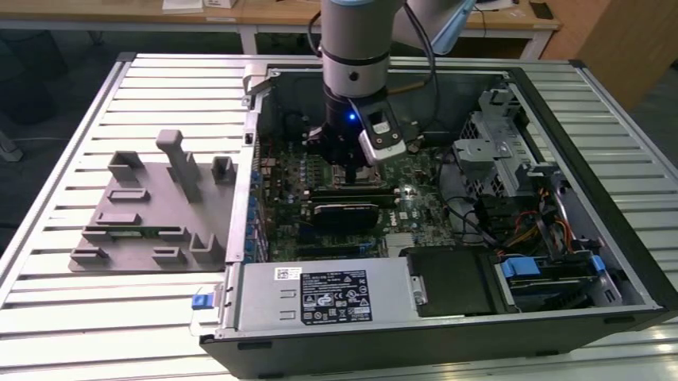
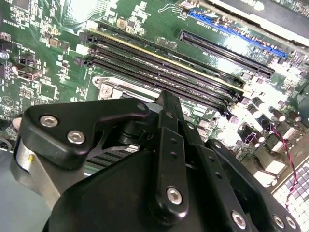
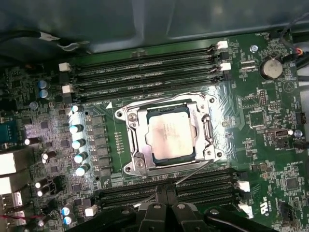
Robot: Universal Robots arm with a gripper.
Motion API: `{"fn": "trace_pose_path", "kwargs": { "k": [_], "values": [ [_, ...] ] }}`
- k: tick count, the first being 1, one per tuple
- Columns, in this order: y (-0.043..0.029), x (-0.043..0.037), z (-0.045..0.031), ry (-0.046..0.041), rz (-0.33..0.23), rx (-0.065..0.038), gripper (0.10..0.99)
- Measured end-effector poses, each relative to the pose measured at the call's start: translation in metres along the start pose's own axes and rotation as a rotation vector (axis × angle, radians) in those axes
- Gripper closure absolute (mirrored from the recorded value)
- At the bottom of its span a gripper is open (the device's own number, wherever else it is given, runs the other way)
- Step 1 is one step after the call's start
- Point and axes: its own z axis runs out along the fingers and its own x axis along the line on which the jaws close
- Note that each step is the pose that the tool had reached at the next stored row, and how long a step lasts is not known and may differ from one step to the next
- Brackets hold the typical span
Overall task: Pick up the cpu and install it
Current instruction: 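Install the second cpu locking lever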
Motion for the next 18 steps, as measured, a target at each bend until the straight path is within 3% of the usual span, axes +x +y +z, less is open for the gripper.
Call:
{"fn": "trace_pose_path", "kwargs": {
  "k": [3,9,14,18],
  "values": [
    [-0.0027,0.0007,0.0014,0.0016,-0.008,-0.011,0.980],
    [-0.0094,0.0017,0.0043,0.0079,-0.011,-0.051,0.980],
    [-0.0096,0.0017,0.0044,0.0080,-0.012,-0.052,0.980],
    [-0.0111,0.0082,0.0073,0.0077,-0.011,-0.065,0.980]
  ]
}}
